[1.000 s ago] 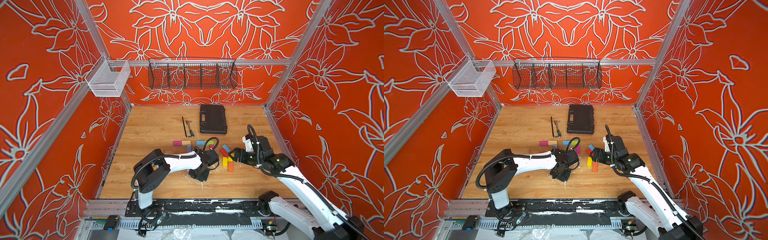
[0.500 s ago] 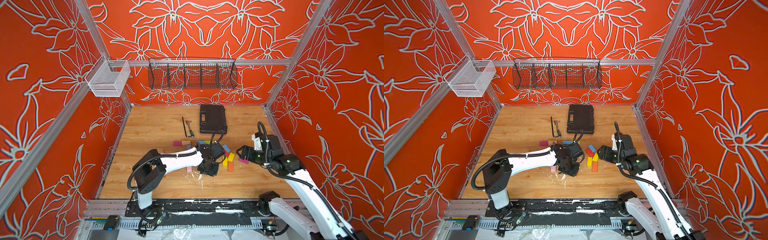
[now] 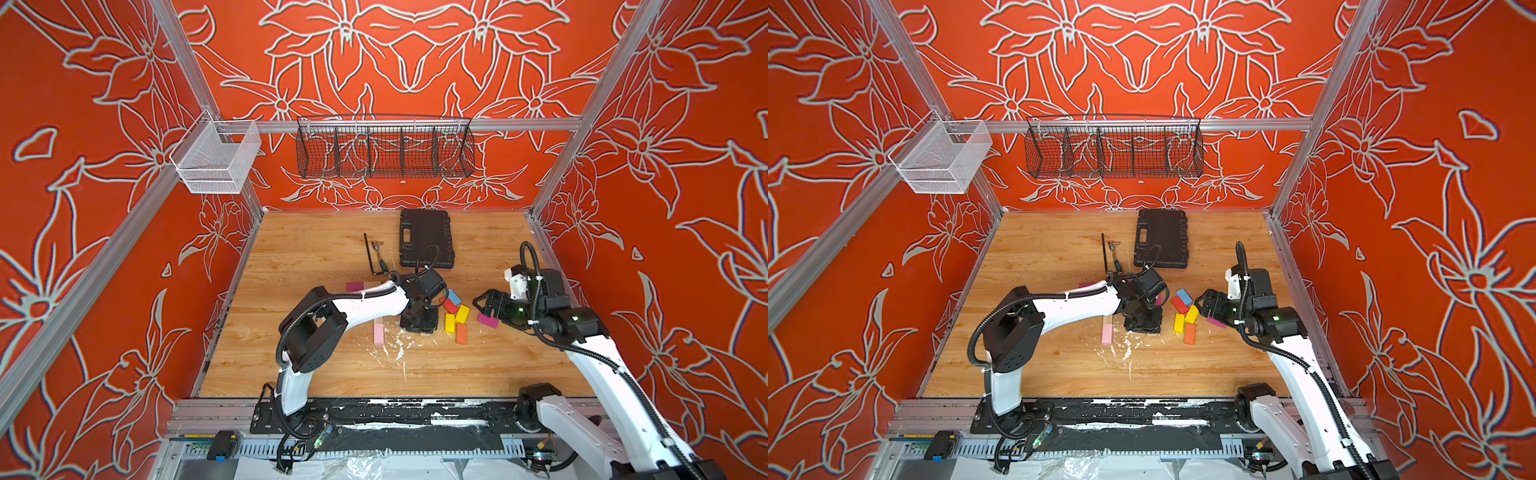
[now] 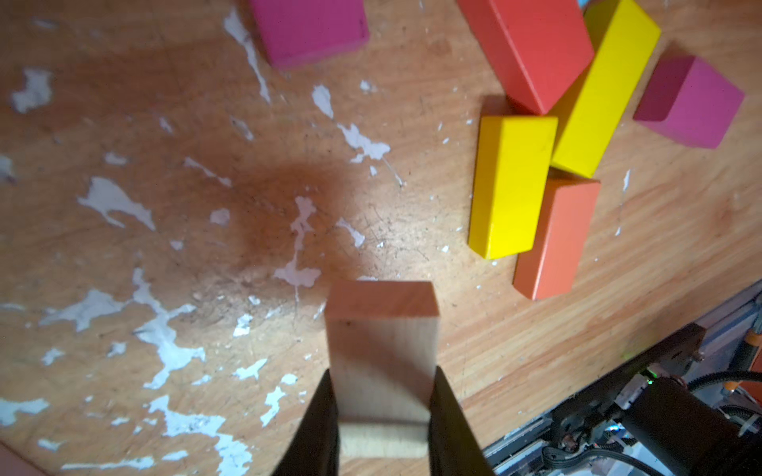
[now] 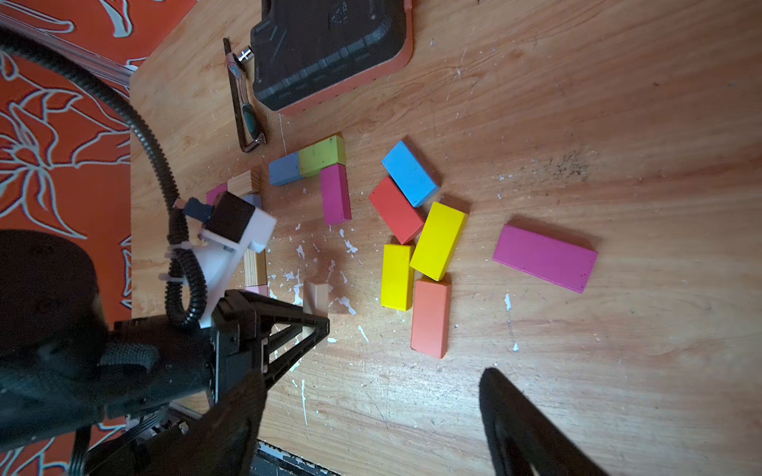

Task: Assemble the number 7 with building blocks
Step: Pick up the building block from the center of the board, then assemble the building block at the center of the board.

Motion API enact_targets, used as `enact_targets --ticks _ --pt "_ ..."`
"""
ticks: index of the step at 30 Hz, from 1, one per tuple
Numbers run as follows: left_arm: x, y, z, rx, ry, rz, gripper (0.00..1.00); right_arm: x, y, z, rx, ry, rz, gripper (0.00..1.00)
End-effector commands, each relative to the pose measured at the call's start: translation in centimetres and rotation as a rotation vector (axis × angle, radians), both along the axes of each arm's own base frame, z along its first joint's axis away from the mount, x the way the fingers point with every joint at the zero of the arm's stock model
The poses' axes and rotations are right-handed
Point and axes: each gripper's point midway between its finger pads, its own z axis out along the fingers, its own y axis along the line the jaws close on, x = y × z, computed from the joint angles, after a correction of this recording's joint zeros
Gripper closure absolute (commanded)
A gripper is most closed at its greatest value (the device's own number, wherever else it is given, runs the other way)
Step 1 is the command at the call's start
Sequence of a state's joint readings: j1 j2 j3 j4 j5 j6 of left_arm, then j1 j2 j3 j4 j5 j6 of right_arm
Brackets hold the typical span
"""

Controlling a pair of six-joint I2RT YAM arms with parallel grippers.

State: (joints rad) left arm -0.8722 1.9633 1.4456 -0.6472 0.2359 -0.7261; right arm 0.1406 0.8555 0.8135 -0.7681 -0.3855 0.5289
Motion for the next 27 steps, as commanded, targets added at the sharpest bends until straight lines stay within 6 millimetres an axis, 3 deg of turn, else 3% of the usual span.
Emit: enact_targets --ticks 1,27 --pt "0.3 -0.2 -0.5 0.011 0.026 -0.008 0.91 0.0 0.1 -0.4 0.015 0.003 0.018 0.16" --pt "1.8 -0.5 -2.1 0.0 0.059 -0.003 0.9 -0.1 -0.2 -1.0 0.035 0.023 0.014 0.16"
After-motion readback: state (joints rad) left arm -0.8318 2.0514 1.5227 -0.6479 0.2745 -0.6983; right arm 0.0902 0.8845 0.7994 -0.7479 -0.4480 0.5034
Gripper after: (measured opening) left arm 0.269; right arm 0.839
